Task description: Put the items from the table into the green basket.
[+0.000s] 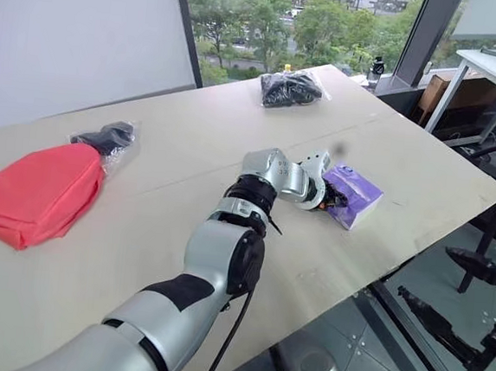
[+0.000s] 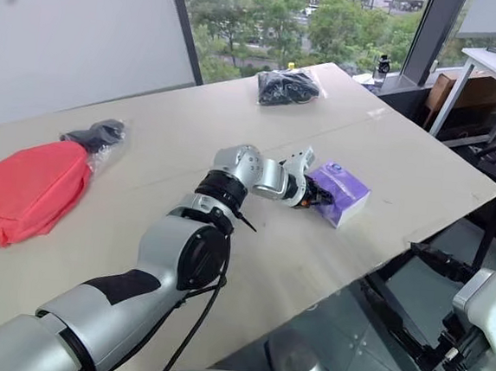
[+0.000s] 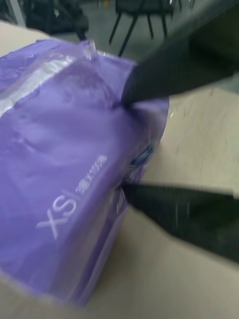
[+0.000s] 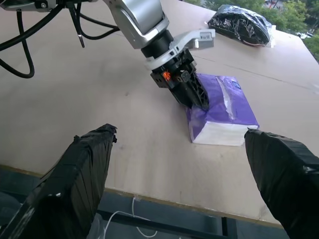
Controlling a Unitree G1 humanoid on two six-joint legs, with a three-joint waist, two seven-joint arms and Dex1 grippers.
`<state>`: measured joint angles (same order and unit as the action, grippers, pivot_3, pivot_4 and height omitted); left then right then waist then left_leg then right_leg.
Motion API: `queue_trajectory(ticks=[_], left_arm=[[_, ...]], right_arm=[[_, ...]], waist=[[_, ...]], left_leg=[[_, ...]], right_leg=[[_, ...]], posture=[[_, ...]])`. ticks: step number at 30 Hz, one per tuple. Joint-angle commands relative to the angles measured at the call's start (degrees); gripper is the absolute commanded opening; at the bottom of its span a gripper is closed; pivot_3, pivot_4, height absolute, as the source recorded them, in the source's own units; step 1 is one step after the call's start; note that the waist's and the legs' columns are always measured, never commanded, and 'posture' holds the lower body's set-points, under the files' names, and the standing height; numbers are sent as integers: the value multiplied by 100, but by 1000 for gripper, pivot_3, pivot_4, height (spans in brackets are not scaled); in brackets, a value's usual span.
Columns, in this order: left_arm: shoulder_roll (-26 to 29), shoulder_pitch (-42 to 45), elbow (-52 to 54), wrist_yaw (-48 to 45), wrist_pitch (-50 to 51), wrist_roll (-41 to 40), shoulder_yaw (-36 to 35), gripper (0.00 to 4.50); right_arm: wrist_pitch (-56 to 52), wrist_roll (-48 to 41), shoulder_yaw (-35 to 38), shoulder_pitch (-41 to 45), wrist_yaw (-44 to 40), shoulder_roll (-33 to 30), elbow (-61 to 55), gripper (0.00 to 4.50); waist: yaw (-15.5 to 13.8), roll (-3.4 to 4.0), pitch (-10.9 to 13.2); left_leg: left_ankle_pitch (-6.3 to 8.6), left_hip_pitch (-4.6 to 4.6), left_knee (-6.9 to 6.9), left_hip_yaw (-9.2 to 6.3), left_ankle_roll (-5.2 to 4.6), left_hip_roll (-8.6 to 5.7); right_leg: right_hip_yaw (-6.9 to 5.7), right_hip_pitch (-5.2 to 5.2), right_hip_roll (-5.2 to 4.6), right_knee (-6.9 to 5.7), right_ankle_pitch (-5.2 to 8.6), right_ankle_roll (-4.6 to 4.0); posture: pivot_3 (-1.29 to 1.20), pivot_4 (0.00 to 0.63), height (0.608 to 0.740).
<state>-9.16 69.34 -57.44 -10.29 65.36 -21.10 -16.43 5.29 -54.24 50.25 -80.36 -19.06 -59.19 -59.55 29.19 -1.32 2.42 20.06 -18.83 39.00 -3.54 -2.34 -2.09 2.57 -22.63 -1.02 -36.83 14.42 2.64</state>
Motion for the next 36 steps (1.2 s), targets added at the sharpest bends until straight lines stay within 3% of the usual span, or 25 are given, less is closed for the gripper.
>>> queue_trajectory(ticks=[1, 2, 9, 13, 17, 22, 28, 36], left_arm=[[-343, 23, -23, -149, 151, -307, -159, 239], [-291, 39, 39, -194, 220, -405, -236, 51], [304, 59, 717, -114, 386, -995, -927, 51], [769, -142, 1580, 24, 379, -1246, -1250, 51], [1013, -492, 2425, 362, 504, -1457, -1537, 51], [1441, -1128, 4011, 476, 331, -1470, -1427, 51], [2179, -1910, 5568, 794, -396, -963, -1218, 51], [3841, -2389, 6334, 769, -1155, -133, -1023, 51]], right_arm=[[139, 22, 37, -13, 54, -5, -45, 4500], [114, 20, 11, 25, 83, -41, -45, 4500], [-358, -124, -160, 732, 232, -384, -45, 4500], [-1087, -313, -506, 1877, 289, -691, -13, 4500], [-1707, -417, -1030, 3112, 74, -800, 216, 4500], [-2120, -331, -1882, 4734, -390, -923, 740, 4500], [-2562, -354, -3467, 7263, -896, -702, 1485, 4500], [-3294, 216, -5195, 10040, -1956, 350, 2735, 4500]], waist=[[-4, 2, -1], [-6, 3, -2], [-12, 2, 0], [-49, 5, -1], [-344, 12, -5], [-1217, 25, -9], [-2296, 31, -21], [-3138, 22, -26]], left_leg=[[0, 0, 0, 0, -1, 0], [-1, 0, 0, -1, -1, 0], [-8, 1, 0, -1, -13, -1], [-12, 7, 1, 3, -14, 0], [-21, 15, 7, 0, -6, 4], [-32, 3, 16, -16, 14, 2], [-51, -86, 34, -12, 39, -5], [-66, -115, 36, -15, 60, -7]], right_leg=[[0, 0, 0, 0, 0, 0], [0, 0, 0, 0, 0, 0], [-1, 1, 1, -1, 0, 0], [2, 1, 1, -7, -2, 0], [3, 1, 4, -22, -6, -4], [-3, -20, 5, -31, -21, -29], [11, -168, 3, -89, -43, -68], [-9, -216, 4, -99, -66, -110]], posture=[[-561, 0, 740], [-561, 0, 740], [-464, 0, 740], [-380, 0, 740], [-293, 0, 740], [-185, 0, 740], [-36, 0, 740], [169, 0, 740]])
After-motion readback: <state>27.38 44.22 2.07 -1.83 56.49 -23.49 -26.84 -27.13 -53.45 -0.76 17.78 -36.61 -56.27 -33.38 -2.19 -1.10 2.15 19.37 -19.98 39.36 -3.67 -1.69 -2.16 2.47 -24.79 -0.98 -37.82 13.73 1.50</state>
